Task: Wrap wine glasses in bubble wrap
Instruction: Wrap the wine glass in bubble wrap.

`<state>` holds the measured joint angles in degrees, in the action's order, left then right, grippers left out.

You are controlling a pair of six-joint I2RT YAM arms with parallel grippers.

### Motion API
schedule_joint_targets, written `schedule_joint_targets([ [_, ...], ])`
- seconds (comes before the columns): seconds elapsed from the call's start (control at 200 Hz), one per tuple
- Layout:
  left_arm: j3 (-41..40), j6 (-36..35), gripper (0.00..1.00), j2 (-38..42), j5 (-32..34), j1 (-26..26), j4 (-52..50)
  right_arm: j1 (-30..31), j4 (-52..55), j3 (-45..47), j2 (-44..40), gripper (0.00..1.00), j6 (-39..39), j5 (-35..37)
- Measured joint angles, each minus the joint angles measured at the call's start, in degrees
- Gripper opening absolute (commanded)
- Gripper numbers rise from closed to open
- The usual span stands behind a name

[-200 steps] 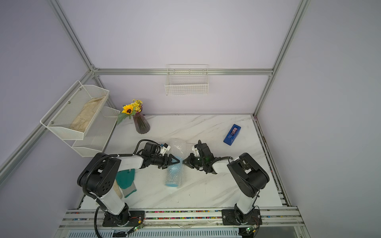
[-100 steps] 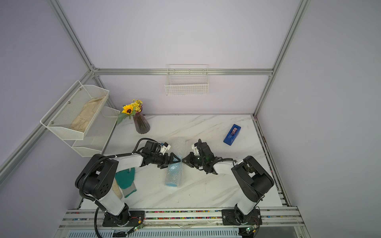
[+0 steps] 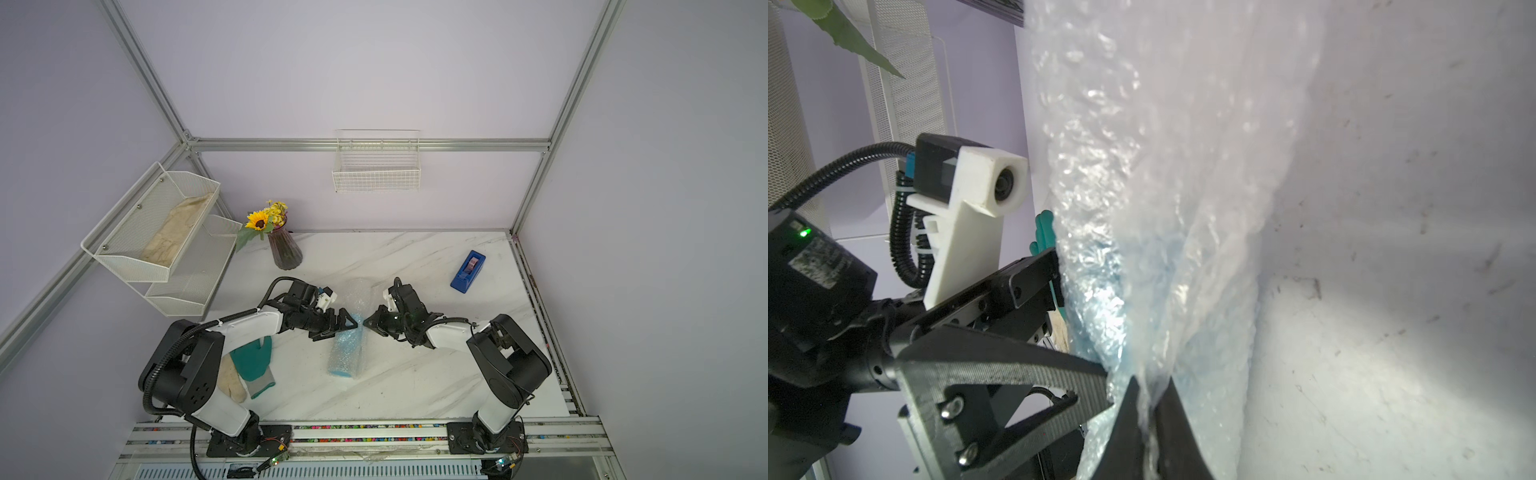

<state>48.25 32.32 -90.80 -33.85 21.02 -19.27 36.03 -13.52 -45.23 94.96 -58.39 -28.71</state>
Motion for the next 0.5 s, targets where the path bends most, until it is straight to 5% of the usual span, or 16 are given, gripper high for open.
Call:
schedule_joint_targets([
  [0.5,0.0,-1.9,1.0,4.6,0.0,-0.5,-5.7,2.6,2.1,-4.5,1.0,0.11,0.8,1.6],
])
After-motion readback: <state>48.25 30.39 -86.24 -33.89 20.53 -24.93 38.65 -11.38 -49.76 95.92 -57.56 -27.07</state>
